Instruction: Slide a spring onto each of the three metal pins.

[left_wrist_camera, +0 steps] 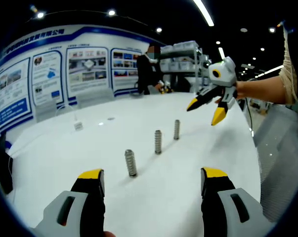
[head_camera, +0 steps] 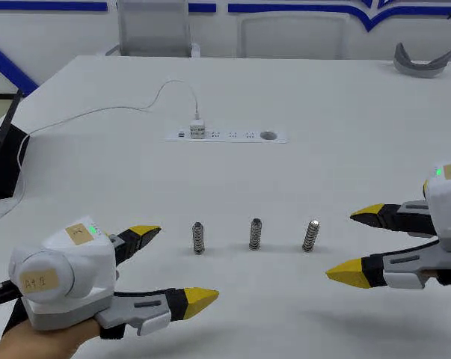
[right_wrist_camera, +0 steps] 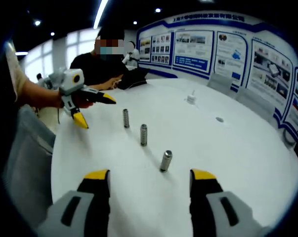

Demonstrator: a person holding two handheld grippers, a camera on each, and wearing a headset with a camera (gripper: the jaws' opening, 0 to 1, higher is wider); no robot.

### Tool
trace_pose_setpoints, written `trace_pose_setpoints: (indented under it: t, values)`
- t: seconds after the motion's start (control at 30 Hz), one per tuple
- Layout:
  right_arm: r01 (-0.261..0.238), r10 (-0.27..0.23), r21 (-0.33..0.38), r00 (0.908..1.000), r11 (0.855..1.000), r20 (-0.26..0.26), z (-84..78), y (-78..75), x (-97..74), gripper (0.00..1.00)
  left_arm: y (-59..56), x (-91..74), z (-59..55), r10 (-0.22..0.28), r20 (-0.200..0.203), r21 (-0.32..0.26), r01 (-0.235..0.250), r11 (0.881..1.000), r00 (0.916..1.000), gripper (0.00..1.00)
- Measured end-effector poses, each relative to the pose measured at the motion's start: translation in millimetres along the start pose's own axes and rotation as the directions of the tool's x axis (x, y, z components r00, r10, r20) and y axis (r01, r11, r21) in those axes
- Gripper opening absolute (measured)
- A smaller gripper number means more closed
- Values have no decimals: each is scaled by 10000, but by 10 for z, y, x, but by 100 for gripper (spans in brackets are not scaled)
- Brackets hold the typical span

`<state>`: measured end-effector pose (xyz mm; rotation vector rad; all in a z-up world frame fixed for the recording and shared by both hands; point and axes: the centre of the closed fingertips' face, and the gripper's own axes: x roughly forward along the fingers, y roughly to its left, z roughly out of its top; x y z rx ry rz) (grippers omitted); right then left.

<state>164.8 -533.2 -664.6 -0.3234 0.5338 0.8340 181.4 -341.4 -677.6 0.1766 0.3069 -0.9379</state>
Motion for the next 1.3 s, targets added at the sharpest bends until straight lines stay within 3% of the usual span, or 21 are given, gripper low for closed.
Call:
trace_pose_setpoints:
  t: [0.6,1.3]
  values:
    - [474,-506,545,9969,9974,605,-27,5,-98,69,-29,-79,-61,170,-8,-167,-170,9997,9999,82]
    - [472,-510,654,9970,9967,579,-75,5,-75,69,-45,-65,-47,120,-52,-116,-121,9999,9999,82]
